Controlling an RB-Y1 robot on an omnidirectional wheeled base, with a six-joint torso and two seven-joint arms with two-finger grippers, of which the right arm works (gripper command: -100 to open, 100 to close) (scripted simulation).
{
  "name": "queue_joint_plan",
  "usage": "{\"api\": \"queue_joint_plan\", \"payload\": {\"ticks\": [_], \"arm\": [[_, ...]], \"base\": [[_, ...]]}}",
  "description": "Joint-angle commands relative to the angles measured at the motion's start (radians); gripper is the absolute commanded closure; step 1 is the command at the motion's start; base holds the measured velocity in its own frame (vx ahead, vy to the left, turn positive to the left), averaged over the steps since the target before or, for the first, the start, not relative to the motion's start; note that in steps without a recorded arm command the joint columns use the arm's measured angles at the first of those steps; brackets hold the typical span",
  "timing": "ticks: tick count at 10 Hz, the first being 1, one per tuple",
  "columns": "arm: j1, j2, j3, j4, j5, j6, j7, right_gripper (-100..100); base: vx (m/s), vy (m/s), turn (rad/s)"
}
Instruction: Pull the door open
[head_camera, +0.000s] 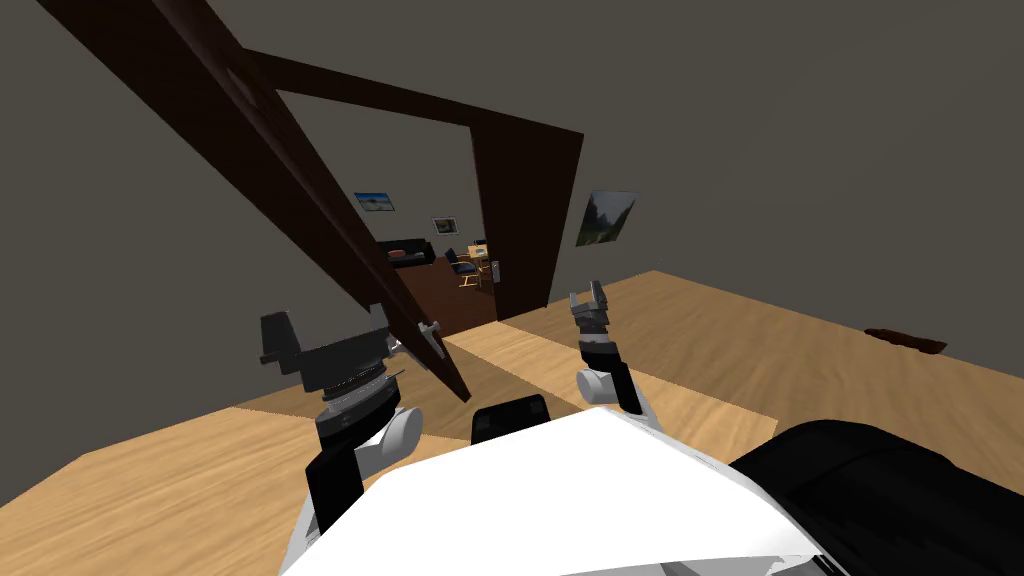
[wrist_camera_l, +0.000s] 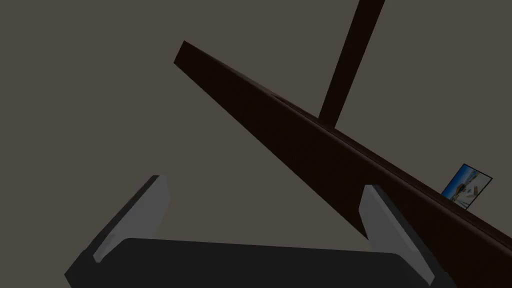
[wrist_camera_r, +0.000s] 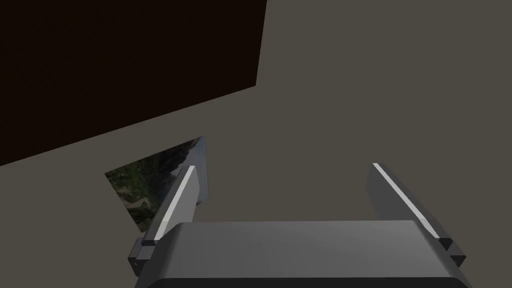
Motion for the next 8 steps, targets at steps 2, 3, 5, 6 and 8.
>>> {"api": "queue_joint_plan", "payload": {"ticks": [2, 3, 5, 6, 8], "arm": [[-0.015, -0.008, 0.021, 0.026, -0.004, 0.003, 0.005, -100], [-0.026, -0.014, 0.036, 0.045, -0.007, 0.005, 0.008, -100], [-0.041, -0.021, 0.056, 0.071, -0.010, 0.008, 0.012, -100], [-0.057, -0.028, 0.078, 0.099, -0.014, 0.011, 0.017, -100], [-0.077, -0.036, 0.105, 0.135, -0.019, 0.015, 0.022, -100]], "base": [[0.138, -0.080, -0.066], [0.185, 0.012, -0.086], [0.152, -0.012, -0.070], [0.205, -0.057, -0.164], [0.191, -0.051, -0.090]]}}
